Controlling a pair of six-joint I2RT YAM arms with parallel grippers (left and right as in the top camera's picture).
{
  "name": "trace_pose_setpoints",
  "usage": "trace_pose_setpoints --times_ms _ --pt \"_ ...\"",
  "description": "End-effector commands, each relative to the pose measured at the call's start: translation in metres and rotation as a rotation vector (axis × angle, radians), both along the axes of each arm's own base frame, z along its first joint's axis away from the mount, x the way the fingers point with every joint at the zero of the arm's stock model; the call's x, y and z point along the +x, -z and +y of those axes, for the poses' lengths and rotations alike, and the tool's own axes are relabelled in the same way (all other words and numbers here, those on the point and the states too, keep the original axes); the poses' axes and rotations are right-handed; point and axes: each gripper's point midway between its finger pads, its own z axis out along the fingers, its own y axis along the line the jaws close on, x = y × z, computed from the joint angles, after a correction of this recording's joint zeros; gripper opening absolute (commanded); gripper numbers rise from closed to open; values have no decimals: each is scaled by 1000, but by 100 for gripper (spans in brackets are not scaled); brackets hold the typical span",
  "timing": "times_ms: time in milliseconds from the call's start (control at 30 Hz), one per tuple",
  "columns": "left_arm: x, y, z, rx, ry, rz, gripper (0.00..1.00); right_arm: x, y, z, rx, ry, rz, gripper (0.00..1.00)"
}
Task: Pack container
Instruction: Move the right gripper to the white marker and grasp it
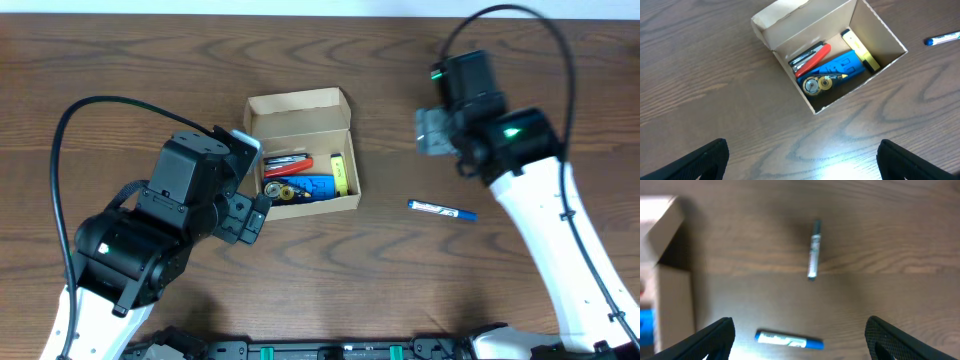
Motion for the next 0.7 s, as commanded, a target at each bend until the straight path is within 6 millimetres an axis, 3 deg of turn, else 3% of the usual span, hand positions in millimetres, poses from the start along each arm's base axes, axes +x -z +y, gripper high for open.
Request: trace_pose_setpoints --times_ms 0,233,667 --pt "0 -1 1 3 2 -2 95 7 12 -29 73 114 0 86" --pt "0 -1 1 3 2 -3 95 35 52 -58 172 222 -30 85" --pt "0 -1 1 3 2 -3 95 85 170 -74 204 324 68 79"
